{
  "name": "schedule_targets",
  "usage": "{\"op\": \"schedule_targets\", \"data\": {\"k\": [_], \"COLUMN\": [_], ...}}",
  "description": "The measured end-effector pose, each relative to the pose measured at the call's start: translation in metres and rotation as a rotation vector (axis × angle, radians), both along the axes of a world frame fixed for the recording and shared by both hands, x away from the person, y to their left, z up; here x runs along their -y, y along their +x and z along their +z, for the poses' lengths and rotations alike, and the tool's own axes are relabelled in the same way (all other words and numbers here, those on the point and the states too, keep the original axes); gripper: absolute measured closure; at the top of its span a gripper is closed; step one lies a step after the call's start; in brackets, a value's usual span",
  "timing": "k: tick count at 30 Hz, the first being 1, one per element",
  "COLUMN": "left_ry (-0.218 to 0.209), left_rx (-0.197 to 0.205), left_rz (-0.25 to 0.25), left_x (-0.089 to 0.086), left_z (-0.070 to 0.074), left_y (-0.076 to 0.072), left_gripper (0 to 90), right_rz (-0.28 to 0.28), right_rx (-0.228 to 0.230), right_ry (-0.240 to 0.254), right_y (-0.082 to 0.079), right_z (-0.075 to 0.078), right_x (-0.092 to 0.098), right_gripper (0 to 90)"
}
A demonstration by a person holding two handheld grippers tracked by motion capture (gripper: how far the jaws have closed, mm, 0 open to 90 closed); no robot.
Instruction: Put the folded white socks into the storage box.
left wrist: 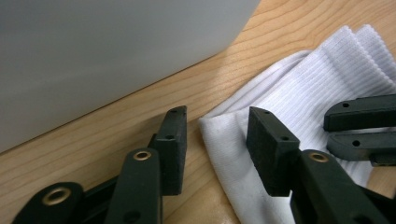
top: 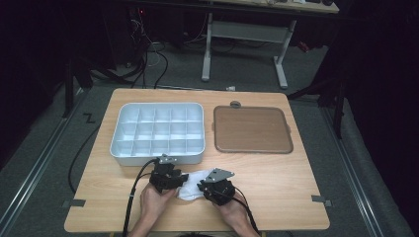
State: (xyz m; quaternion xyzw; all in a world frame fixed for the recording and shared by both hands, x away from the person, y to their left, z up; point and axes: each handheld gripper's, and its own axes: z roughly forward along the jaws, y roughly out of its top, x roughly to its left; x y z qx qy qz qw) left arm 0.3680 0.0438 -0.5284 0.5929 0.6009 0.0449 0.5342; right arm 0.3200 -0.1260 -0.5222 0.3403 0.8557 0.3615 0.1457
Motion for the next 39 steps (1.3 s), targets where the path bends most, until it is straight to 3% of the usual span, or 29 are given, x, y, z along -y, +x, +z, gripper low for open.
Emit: {"op": "schedule_targets", "data": {"k": [15,24,34,39], "left_ry": [-0.020,-0.050,-0.055,-0.078], "left_rx": [-0.001,-0.029,-0.035,-0.041], "left_rz": [-0.029,-0.045,-0.070,-0.069], "left_x": [0.0022,0.0011,-0.0016,-0.0033], "left_z": [-0.0013,-0.0012,0.0011,0.0041], "left_y": [-0.0021,-0.0015,-0.0034,-0.0046], "left_gripper": [69.8,75.8,83.3,84.2], "right_rz": [0.004,0.005,0.007,0.010], "right_rx": [0.000,-0.002,-0.003,-0.003], "right_ry": [-0.003,-0.004,-0.003,-0.004], "right_y": [0.0001,-0.0004,-0.0009,-0.0015], "right_z": [-0.0002,0.0000,0.0000,0.0000], "right_x": [0.0000,-0.0001,-0.0005,-0.0011], "right_gripper": [79.5,79.4,79.4,79.4]}}
